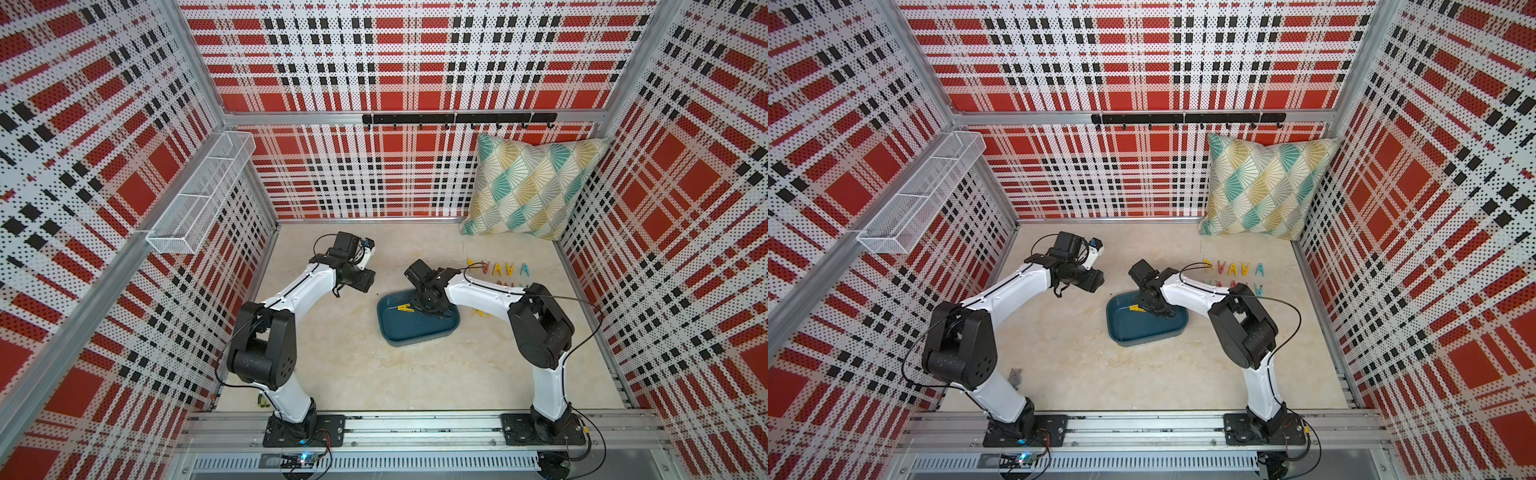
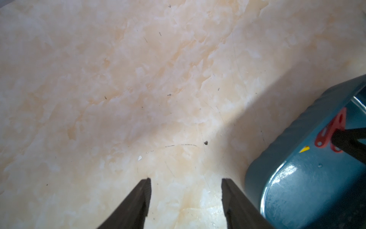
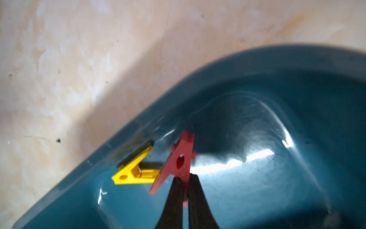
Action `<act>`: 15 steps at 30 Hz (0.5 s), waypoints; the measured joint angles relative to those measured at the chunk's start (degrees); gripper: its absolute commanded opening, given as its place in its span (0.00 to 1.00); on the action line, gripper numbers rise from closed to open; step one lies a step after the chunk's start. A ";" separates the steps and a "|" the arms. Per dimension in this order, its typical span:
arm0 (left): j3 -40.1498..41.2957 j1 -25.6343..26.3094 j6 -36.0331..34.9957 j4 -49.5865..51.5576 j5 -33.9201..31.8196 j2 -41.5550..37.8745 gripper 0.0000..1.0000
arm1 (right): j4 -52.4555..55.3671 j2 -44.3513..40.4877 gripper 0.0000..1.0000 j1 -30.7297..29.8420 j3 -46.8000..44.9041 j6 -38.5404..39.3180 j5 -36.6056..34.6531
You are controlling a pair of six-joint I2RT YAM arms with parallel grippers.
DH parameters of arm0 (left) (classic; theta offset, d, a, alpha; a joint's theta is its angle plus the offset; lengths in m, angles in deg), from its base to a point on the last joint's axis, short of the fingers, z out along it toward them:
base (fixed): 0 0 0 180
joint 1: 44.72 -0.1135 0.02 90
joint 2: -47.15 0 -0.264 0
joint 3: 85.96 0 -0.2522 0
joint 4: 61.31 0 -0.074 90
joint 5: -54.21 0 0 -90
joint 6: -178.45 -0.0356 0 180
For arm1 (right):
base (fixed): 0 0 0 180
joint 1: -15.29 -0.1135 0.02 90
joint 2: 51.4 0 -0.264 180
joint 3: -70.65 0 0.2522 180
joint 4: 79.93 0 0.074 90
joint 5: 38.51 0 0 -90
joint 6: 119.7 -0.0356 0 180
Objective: Take the clothespins out of the storage box
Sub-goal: Pick up the clothespin from the storage box.
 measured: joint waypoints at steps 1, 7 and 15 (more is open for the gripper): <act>0.00 0.00 0.00 0.00 0.04 0.00 0.63 | 0.31 -0.79 0.00 -0.15 -0.35 0.37 -0.26; 0.00 0.00 0.00 -0.02 0.13 0.00 0.63 | 3.54 -7.08 0.00 -0.57 -1.64 5.20 -2.71; 0.00 0.11 -0.02 -0.02 0.07 0.09 0.63 | 8.92 -16.72 0.00 1.22 -2.21 19.89 -8.15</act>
